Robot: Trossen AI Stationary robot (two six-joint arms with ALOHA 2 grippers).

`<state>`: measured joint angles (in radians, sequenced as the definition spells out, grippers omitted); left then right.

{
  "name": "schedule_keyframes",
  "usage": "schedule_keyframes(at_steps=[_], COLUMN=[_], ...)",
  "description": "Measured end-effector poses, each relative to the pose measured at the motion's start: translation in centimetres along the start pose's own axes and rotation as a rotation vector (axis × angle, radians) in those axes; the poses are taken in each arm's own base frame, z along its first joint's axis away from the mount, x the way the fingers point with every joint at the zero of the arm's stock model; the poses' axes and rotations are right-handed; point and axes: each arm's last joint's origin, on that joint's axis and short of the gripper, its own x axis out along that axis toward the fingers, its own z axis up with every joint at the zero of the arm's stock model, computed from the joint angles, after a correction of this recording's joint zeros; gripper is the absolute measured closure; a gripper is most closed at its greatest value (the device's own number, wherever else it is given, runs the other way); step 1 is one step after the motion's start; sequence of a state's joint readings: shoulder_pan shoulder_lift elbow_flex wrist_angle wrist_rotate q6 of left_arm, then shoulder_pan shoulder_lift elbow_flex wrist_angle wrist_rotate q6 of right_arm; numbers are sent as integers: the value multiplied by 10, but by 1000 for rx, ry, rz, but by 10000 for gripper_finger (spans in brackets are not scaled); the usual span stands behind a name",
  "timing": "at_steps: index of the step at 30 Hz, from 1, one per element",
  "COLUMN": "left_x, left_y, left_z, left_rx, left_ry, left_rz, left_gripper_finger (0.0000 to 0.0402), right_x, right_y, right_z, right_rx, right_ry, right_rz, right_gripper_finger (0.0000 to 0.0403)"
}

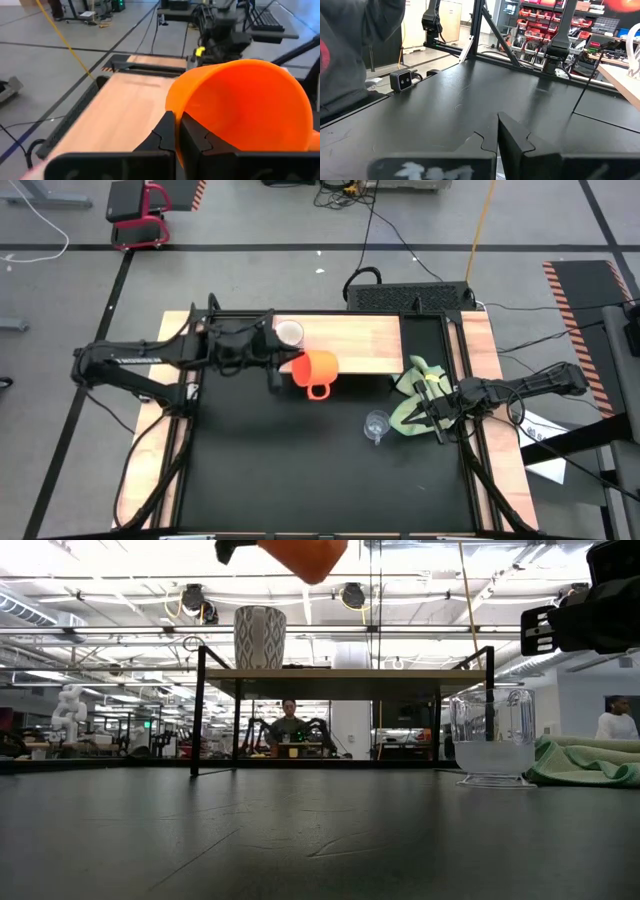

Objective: Stack small to large cups/mugs on shelf
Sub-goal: Put the orange cup on the shelf

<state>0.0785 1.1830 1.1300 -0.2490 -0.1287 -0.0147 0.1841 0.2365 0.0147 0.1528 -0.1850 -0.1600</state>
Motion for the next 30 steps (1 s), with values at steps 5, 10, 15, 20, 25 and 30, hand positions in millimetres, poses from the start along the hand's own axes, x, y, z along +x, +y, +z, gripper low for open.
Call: schedule_keyframes(at_steps=[5,10,15,20,25,30], left_x=[3,7,13,18,27,36], left_y=[12,26,41,59,68,75], left_z=[24,43,57,66,73,77], left_rx=[4,4,-5,-47,-32,-9], left_ry=[56,122,204,276,268,265], left_rz=[8,21,-5,-76,-91,-104], left_gripper_finger=[398,398,398,398,398,398], right_x=[0,0,0,0,0,0], right_y=[0,0,0,0,0,0], right_z=[0,0,0,0,0,0], right_rx=[0,-1,0,1,1,0], right_ry=[0,1,1,1,1,1], right_rz=[0,0,0,0,0,0], right_gripper_finger=[403,403,403,403,403,403])
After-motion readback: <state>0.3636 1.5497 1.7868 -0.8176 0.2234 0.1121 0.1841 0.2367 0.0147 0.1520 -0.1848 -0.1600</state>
